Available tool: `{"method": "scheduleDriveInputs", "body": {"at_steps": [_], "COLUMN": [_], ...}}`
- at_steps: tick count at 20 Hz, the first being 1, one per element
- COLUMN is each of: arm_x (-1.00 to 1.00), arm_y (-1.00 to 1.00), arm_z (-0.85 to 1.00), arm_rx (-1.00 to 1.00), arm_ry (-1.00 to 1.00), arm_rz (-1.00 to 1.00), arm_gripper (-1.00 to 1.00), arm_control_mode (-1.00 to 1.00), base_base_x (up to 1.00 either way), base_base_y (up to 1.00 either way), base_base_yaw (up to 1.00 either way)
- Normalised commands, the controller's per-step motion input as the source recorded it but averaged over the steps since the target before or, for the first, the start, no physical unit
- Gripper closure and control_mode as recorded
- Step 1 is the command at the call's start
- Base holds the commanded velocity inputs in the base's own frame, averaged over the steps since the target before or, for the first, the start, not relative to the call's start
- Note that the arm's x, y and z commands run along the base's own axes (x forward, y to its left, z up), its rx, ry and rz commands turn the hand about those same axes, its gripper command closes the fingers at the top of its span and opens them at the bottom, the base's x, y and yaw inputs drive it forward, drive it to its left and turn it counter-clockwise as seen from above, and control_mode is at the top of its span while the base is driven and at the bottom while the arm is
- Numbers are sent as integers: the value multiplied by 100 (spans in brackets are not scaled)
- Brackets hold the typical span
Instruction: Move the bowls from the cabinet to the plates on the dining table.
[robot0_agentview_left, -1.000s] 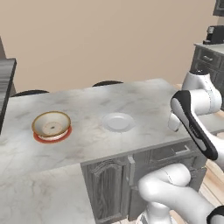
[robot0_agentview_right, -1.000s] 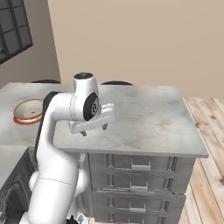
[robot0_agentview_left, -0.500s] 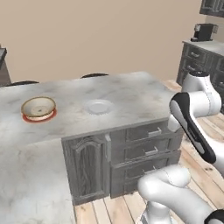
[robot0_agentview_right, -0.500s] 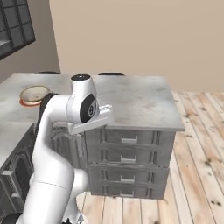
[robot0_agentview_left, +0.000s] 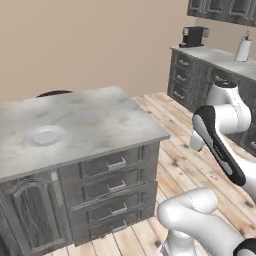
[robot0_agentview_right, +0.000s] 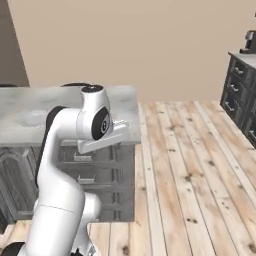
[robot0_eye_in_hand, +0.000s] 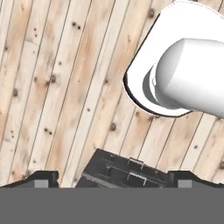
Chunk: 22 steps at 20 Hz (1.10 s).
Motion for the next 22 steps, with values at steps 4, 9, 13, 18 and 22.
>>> {"method": "scheduleDriveInputs", "body": {"at_steps": [4,9,13,18,22], "arm_x": [0,0,0,0,0], "arm_y": [0,0,0,0,0], "arm_z": [0,0,0,0,0], "arm_rx": [0,0,0,0,0], "arm_ry": [0,0,0,0,0], "arm_rz": [0,0,0,0,0], "arm_gripper": [-100,-100,-100,-100,-100], "arm_control_mode": [100,100,100,100,100], "base_base_x": [0,1,13,23,35], "base_base_y": [-100,-100,-100,-99,-67], "base_base_yaw": [-26,-24,-22,-16,-12]}}
